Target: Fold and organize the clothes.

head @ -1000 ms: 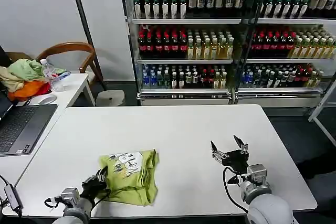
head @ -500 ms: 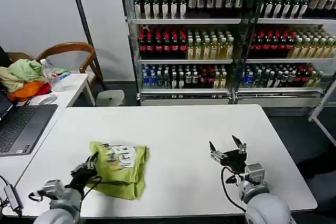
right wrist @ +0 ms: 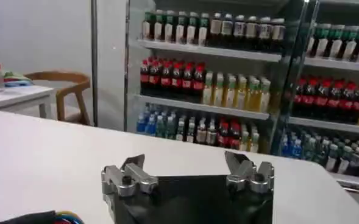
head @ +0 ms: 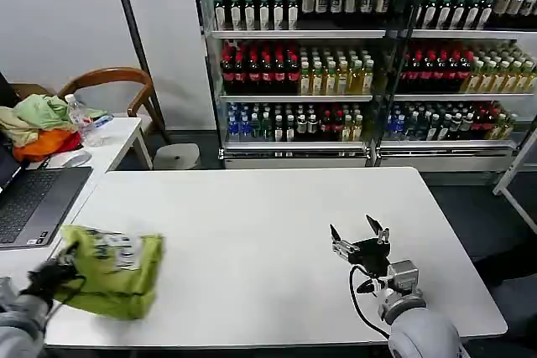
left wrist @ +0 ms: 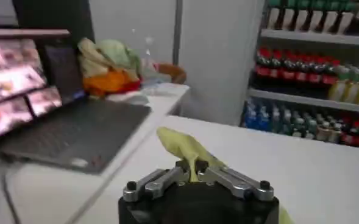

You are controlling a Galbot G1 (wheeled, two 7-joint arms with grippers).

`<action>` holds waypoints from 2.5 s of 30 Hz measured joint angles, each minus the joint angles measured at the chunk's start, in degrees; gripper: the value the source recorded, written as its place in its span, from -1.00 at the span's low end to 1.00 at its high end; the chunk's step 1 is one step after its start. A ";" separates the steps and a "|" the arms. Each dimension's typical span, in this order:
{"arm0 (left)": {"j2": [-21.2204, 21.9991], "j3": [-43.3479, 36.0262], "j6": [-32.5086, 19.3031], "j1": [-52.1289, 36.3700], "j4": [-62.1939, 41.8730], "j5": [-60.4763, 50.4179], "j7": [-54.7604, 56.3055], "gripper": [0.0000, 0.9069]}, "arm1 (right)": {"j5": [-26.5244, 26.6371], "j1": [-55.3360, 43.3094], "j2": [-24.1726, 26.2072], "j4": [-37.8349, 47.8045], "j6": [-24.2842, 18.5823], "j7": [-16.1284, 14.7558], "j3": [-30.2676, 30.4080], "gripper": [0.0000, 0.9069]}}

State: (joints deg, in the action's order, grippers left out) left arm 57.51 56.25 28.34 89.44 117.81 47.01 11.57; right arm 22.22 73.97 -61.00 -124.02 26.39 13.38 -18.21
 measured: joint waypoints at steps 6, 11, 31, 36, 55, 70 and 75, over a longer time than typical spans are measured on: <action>-0.76 0.27 1.13 -0.51 4.78 -0.40 0.76 -0.91 | -0.24 0.55 0.00 -0.24 -0.08 -0.02 -0.44 1.00; 5.07 -8.47 0.83 -1.20 8.27 -7.13 0.65 -0.91 | -0.34 1.76 0.40 -0.82 -0.09 -0.04 -1.55 1.00; 23.10 -41.61 -3.13 -14.80 0.57 -23.61 2.24 1.00 | -1.06 3.19 0.47 -2.23 0.77 0.10 -3.84 1.00; 23.45 -43.42 -4.91 -17.09 -0.29 -22.51 2.01 1.00 | -1.08 2.95 0.24 -2.15 0.82 0.09 -4.01 1.00; 14.94 -30.64 -14.19 -13.53 1.15 -25.41 -6.06 1.00 | -3.78 -1.57 -3.09 3.04 -1.44 -1.79 1.56 1.00; 12.42 -20.56 -16.53 -8.52 0.41 -27.66 -9.31 1.00 | 12.92 -7.36 -7.01 11.03 3.91 -2.14 13.32 1.00; 12.57 -19.71 -16.52 -8.38 -0.16 -27.81 -9.47 1.00 | 18.16 -9.13 -7.91 13.81 4.91 -2.61 15.35 1.00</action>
State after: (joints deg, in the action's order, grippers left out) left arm 70.07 36.54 11.82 81.06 117.65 19.20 2.11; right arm 40.39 64.85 -68.91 -110.21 31.30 10.77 -2.86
